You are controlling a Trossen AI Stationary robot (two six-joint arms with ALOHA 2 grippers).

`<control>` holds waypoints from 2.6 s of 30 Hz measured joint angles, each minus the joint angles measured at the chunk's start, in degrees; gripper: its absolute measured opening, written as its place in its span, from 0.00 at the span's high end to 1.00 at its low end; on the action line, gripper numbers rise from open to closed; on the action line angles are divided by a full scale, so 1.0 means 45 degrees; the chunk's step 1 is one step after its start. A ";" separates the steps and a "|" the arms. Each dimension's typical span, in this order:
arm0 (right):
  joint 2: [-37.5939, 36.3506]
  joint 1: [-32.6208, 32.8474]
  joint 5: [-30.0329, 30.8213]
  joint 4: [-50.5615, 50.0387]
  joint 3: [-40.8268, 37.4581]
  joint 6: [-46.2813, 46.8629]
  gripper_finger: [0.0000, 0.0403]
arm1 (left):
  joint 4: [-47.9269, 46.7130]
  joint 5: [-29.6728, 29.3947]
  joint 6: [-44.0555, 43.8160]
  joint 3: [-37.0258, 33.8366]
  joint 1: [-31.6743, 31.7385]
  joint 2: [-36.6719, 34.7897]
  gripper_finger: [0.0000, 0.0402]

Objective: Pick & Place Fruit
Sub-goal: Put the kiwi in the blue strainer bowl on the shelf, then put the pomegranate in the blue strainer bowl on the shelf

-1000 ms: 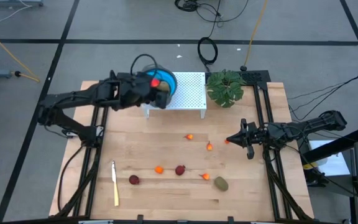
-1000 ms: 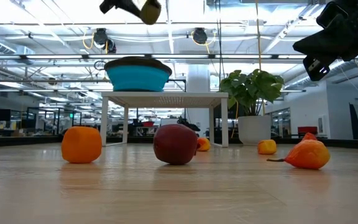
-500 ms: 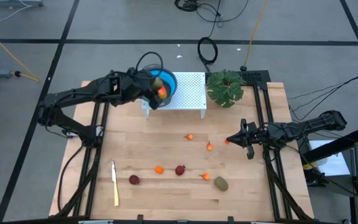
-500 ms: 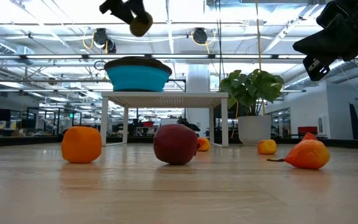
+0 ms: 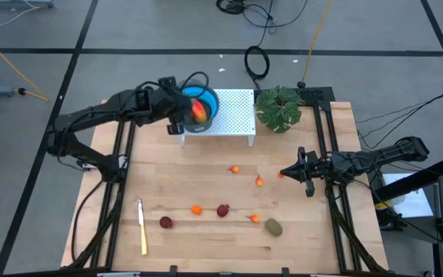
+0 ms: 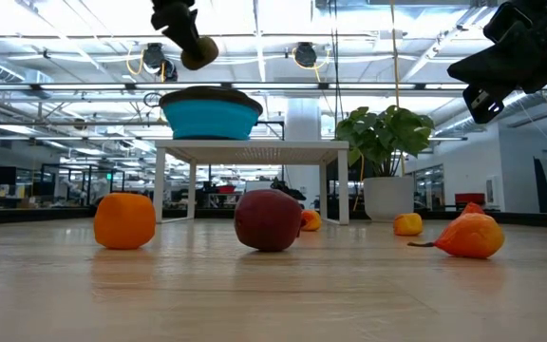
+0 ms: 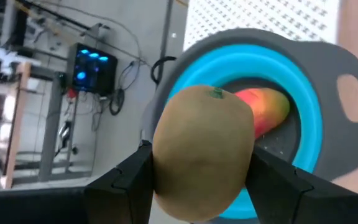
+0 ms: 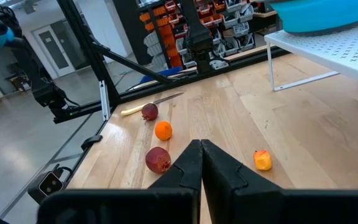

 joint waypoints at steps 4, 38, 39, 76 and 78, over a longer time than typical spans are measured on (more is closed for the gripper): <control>0.0005 -0.0001 0.0000 -0.0001 0.0000 0.0000 1.00 | -0.0038 0.1013 0.0688 0.0000 0.0372 0.0000 0.48; 0.0003 -0.0003 0.0002 -0.0005 0.0000 0.0000 1.00 | -0.1167 0.2337 0.4258 0.0005 0.1674 0.2098 0.48; 0.0004 -0.0002 0.0003 -0.0005 0.0000 0.0000 1.00 | -0.1161 0.2414 0.4330 0.0005 0.1696 0.2098 0.48; 0.0004 -0.0005 0.0044 0.0005 0.0000 0.0339 1.00 | -0.1420 -0.3122 0.3062 0.0005 0.0555 0.2114 0.25; 0.0000 0.0000 0.0044 0.0005 0.0000 0.0340 1.00 | -0.1535 -0.3151 0.2041 0.0003 0.0122 0.2050 0.26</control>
